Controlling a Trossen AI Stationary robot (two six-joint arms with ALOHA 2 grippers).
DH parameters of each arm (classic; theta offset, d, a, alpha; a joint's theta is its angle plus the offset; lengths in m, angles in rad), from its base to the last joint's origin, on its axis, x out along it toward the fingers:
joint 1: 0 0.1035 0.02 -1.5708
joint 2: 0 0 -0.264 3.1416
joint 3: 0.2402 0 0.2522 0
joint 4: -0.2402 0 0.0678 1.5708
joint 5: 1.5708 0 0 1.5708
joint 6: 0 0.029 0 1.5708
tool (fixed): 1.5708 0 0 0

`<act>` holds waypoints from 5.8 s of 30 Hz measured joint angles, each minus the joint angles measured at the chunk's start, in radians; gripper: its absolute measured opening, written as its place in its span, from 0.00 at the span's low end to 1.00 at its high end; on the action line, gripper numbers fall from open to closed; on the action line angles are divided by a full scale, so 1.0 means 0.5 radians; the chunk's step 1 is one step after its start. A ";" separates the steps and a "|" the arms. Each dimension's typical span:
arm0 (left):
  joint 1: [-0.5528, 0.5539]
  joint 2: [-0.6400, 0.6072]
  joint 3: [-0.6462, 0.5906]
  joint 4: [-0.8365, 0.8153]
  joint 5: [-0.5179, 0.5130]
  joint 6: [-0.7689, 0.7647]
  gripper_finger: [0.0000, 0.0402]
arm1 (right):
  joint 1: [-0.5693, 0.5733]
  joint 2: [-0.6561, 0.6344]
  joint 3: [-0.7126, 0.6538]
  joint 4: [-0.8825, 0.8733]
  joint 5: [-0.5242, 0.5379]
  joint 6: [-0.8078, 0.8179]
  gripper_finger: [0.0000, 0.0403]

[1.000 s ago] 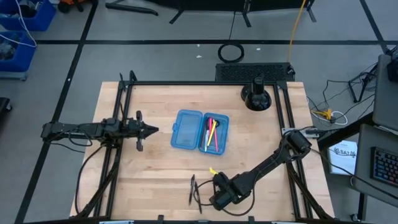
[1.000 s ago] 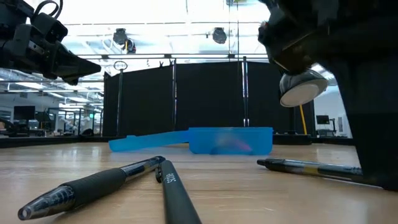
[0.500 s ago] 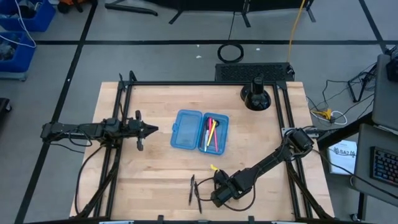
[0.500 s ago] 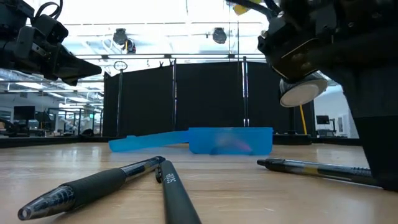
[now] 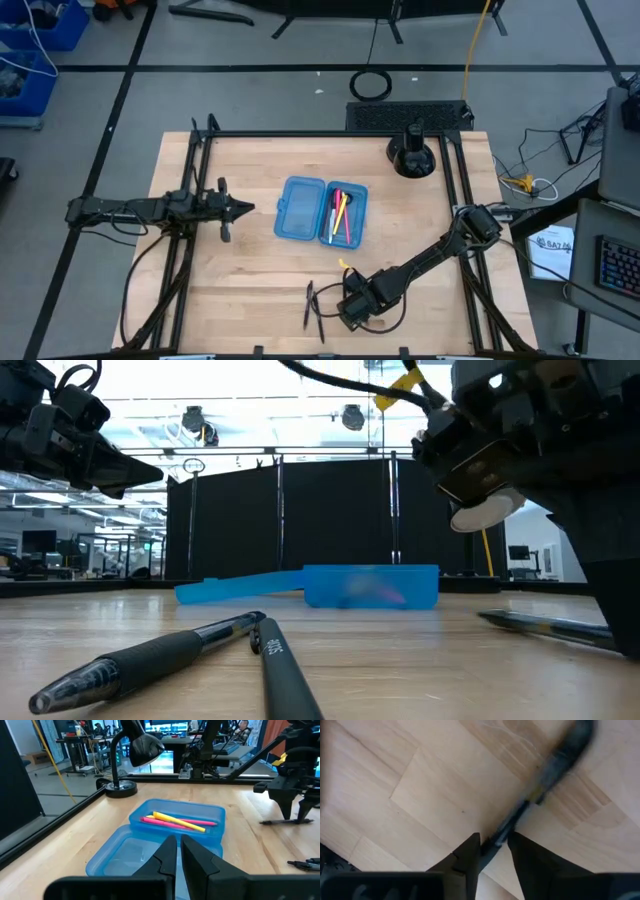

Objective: Pick & place school supplies into a supply box
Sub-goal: Put the right transparent black pen into the supply box, then put the transparent black pen into the supply box

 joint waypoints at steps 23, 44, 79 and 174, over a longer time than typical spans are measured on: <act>0.000 0.000 0.000 -0.001 0.001 -0.027 0.08 | -0.004 0.002 -0.016 -0.233 -0.290 -0.328 0.09; 0.000 0.001 0.000 0.005 0.005 -0.079 0.08 | 0.052 -0.388 -0.048 -0.020 0.294 -0.188 0.06; 0.000 0.000 0.000 0.006 0.021 -0.185 0.08 | -1.090 -0.989 -0.059 0.366 0.498 -0.537 0.05; 0.000 0.066 0.002 -0.021 -0.115 0.129 0.08 | -0.396 -2.002 -2.194 3.260 1.098 -3.120 0.01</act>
